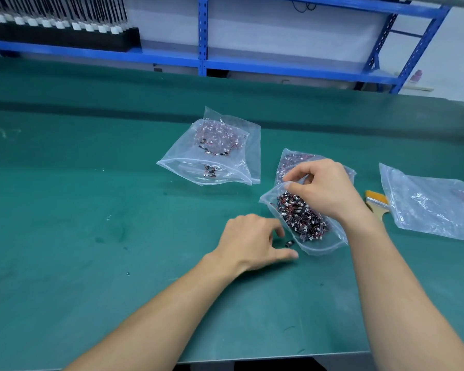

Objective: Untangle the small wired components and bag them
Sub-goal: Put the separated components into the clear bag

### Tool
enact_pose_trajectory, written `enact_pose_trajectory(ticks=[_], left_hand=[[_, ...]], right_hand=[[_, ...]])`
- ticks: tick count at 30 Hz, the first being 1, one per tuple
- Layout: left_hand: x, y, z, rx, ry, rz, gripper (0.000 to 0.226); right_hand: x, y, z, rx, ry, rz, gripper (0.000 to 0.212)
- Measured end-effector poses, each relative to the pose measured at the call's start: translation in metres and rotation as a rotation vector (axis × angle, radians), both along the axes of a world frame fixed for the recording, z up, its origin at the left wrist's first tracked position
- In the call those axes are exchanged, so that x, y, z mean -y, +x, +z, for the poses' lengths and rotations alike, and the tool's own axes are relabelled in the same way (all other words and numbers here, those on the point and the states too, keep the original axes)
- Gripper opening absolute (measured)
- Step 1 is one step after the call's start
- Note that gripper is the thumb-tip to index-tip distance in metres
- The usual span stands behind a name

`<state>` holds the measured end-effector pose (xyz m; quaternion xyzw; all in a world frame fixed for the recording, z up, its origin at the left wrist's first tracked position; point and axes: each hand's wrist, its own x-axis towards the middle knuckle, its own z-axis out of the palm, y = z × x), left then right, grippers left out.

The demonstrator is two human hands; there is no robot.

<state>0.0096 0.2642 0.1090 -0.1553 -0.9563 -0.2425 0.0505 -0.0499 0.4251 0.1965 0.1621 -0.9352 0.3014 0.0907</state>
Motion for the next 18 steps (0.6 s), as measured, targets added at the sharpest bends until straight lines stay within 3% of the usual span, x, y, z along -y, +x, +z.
enact_pose_trajectory(ticks=[3,6,12,15,18], left_hand=[[-0.005,0.000,0.000,-0.023,-0.061,-0.084,0.031],[-0.003,0.000,0.000,-0.027,0.013,-0.085,0.018],[-0.017,-0.008,0.008,0.061,0.583,0.071,0.009],[-0.019,-0.012,0.009,0.083,0.551,0.050,0.031],[-0.008,-0.010,0.004,0.034,0.582,0.007,0.037]], right_hand=[[-0.001,-0.001,0.000,0.004,0.001,-0.007,0.010],[-0.002,-0.001,-0.001,0.009,-0.012,-0.018,0.011],[-0.004,0.001,-0.003,0.028,-0.010,-0.015,0.017],[-0.006,0.005,-0.003,0.045,0.001,-0.013,0.016],[-0.007,0.011,0.003,0.071,0.087,0.006,0.011]])
